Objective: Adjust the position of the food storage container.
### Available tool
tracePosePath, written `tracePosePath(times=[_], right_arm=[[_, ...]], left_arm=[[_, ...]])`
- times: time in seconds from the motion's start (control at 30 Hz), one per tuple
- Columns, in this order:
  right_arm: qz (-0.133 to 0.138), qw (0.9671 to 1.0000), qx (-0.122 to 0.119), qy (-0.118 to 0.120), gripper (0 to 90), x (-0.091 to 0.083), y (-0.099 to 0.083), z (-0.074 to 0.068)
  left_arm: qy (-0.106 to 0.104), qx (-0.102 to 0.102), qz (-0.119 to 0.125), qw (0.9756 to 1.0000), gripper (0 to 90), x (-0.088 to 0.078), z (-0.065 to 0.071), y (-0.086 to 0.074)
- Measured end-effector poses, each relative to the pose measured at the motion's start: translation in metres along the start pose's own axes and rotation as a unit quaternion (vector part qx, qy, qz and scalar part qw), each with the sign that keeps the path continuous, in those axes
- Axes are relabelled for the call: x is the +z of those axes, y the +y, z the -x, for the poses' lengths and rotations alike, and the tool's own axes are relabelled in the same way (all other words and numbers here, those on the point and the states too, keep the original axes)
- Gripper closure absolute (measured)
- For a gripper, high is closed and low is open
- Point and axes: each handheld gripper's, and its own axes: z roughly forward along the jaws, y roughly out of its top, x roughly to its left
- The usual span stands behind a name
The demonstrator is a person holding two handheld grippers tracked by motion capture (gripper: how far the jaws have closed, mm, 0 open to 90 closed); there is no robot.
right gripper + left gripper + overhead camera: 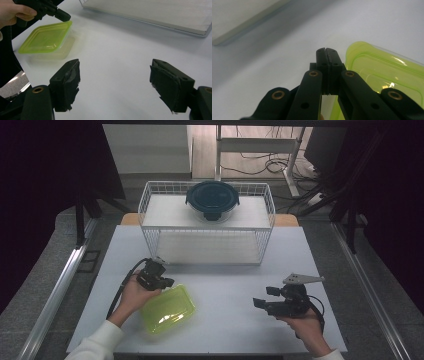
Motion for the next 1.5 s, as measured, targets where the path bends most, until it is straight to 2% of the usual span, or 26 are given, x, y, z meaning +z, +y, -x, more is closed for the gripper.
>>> tracePosePath(times=[0.1, 0.2, 0.27, 0.37, 0.47, 0.57, 0.67, 0.77, 0.87, 0.97, 1.07, 1.13, 1.3, 1.5], right_arm=[[0.0, 1.0, 0.001, 0.0, 24.1, 0.0, 0.0, 0.0], [0.0, 1.0, -0.001, 0.0, 24.0, 0.001, 0.0, 0.0], [-0.001, 1.0, -0.001, 0.0, 24.0, 0.001, 0.0, -0.001], [-0.003, 1.0, 0.0, -0.001, 24.0, 0.002, -0.001, -0.001], [-0.004, 1.0, 0.001, -0.001, 24.0, 0.003, -0.001, 0.0], [-0.002, 1.0, 0.001, -0.002, 24.1, 0.002, -0.001, 0.0], [-0.001, 1.0, 0.0, -0.002, 24.1, 0.001, -0.001, 0.0], [-0.001, 1.0, -0.002, -0.003, 24.0, 0.0, -0.001, -0.001], [-0.001, 1.0, -0.004, -0.003, 24.0, 0.0, -0.001, -0.002], [-0.002, 1.0, -0.006, -0.004, 24.0, 0.0, -0.001, -0.003], [-0.001, 1.0, -0.002, -0.003, 24.0, 0.001, -0.001, -0.002], [-0.003, 1.0, 0.0, -0.004, 24.0, 0.001, -0.001, -0.001], [-0.001, 1.0, -0.002, -0.004, 24.0, 0.001, 0.0, -0.001], [-0.003, 1.0, -0.002, -0.005, 24.0, 0.001, 0.0, -0.002]], left_arm=[[-0.003, 0.01, -0.004, 0.9999, 90.0, 0.001, 0.005, 0.001], [-0.024, 0.016, -0.002, 0.9996, 90.0, 0.003, 0.011, 0.004], [-0.025, 0.025, -0.005, 0.9994, 90.0, 0.005, 0.018, 0.005], [-0.038, 0.04, -0.008, 0.9984, 90.0, 0.009, 0.027, 0.008], [-0.033, 0.047, -0.007, 0.9983, 90.0, 0.009, 0.029, 0.008], [-0.022, 0.038, 0.005, 0.999, 90.0, 0.0, 0.025, 0.005], [-0.016, 0.026, 0.031, 0.999, 90.0, -0.02, 0.02, -0.005], [-0.001, 0.009, 0.045, 0.999, 90.0, -0.042, 0.014, -0.022], [0.018, -0.018, 0.057, 0.998, 90.0, -0.062, 0.006, -0.042], [0.036, -0.044, 0.056, 0.9968, 90.0, -0.074, -0.001, -0.064], [0.039, -0.08, 0.046, 0.995, 90.0, -0.076, -0.009, -0.086], [0.037, -0.095, 0.035, 0.9942, 90.0, -0.074, -0.01, -0.099], [0.027, -0.09, 0.01, 0.9955, 90.0, -0.07, 0.004, -0.116], [0.018, -0.085, -0.015, 0.9961, 90.0, -0.062, 0.013, -0.12]])
